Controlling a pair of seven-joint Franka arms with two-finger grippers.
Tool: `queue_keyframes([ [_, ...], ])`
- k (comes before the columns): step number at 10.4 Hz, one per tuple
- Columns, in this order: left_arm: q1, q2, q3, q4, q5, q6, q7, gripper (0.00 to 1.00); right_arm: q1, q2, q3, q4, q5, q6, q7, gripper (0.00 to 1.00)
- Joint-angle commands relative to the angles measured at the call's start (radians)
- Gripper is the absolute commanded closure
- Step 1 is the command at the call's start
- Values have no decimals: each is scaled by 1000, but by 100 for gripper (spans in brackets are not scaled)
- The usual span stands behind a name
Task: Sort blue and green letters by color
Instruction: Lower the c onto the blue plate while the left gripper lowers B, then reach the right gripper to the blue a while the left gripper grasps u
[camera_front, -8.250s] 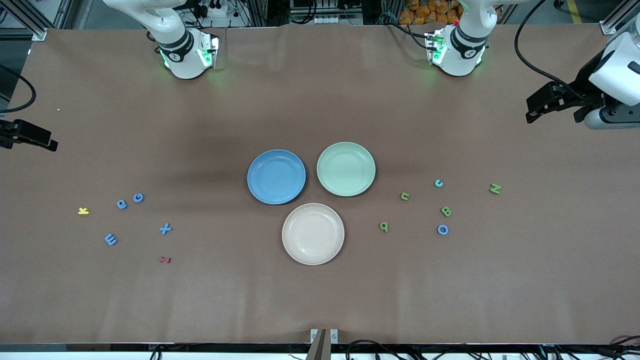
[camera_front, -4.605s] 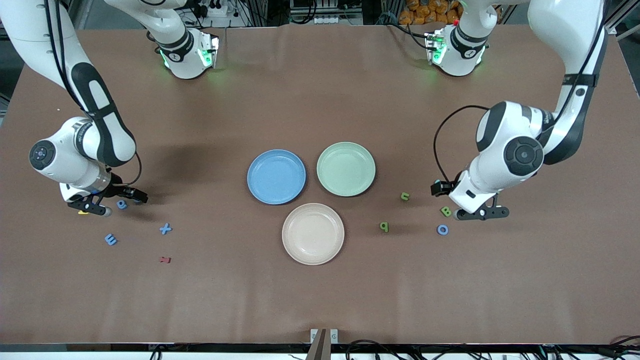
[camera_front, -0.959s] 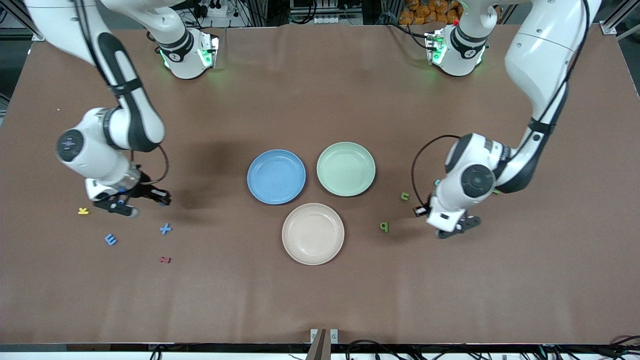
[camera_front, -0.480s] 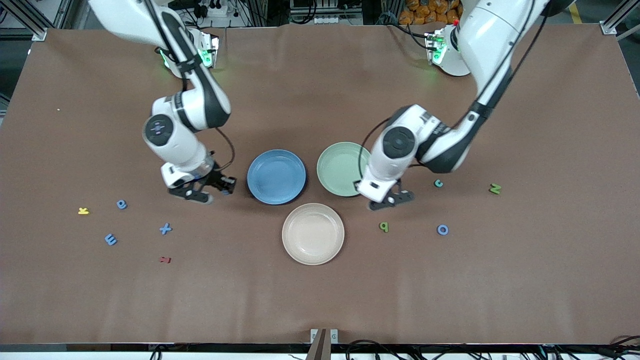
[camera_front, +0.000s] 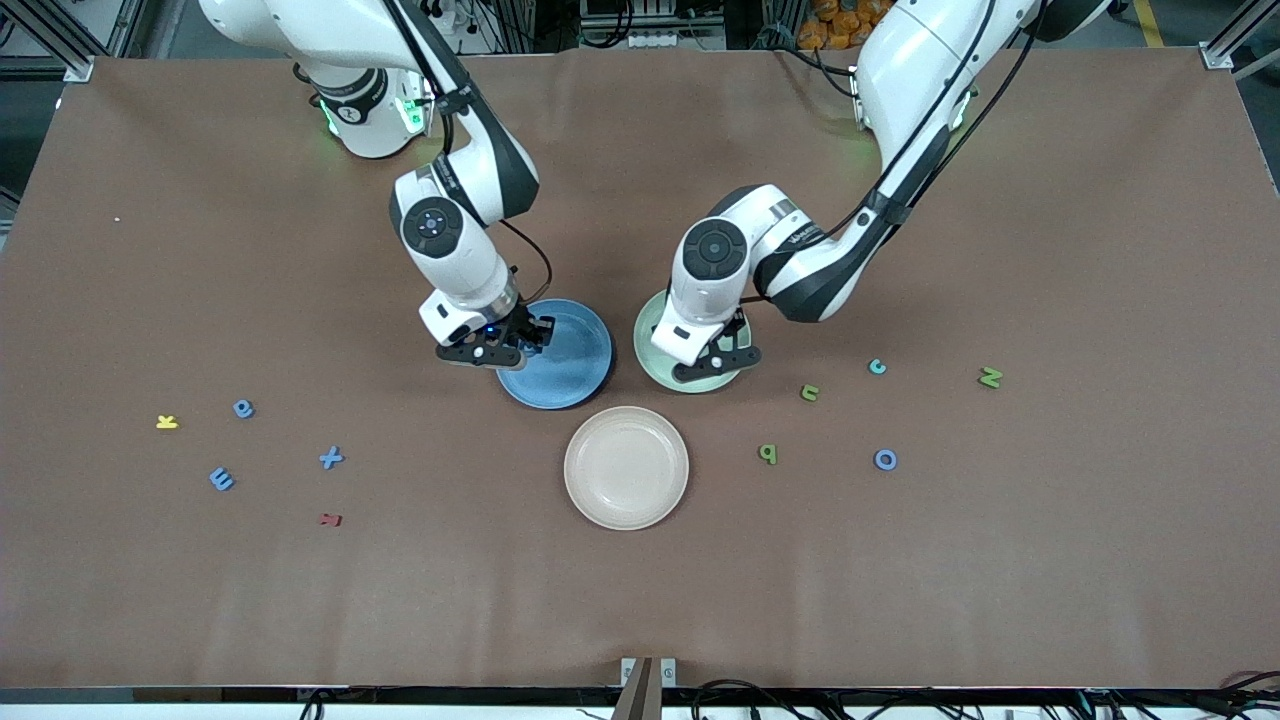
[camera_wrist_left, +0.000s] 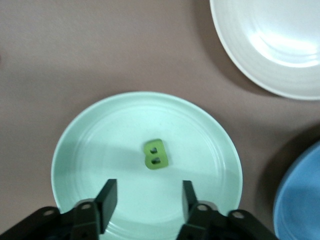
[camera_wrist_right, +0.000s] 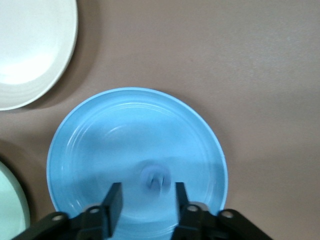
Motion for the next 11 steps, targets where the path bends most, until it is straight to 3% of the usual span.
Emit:
queue_keyframes([
  [1,-12,-17,9,16,-4,-14,-10,0,-61,-27,-9,18,-24,-40,-78,0],
  [3,38,-46,18,13,3,-37,104,0,-183,-50,-6,21,-40,-107,-299,0],
  [5,125,-83,17,8,3,-91,438,0,-383,-44,63,23,-43,-101,-633,0],
  [8,216,-91,15,-21,4,-97,741,0,-564,-30,63,41,-84,-104,-940,0],
  [10,264,-86,15,-70,9,-48,852,0,-687,-8,61,60,-161,-103,-1102,0],
  [11,274,-88,15,-113,59,13,893,10,-750,17,61,78,-190,-100,-1166,0],
])
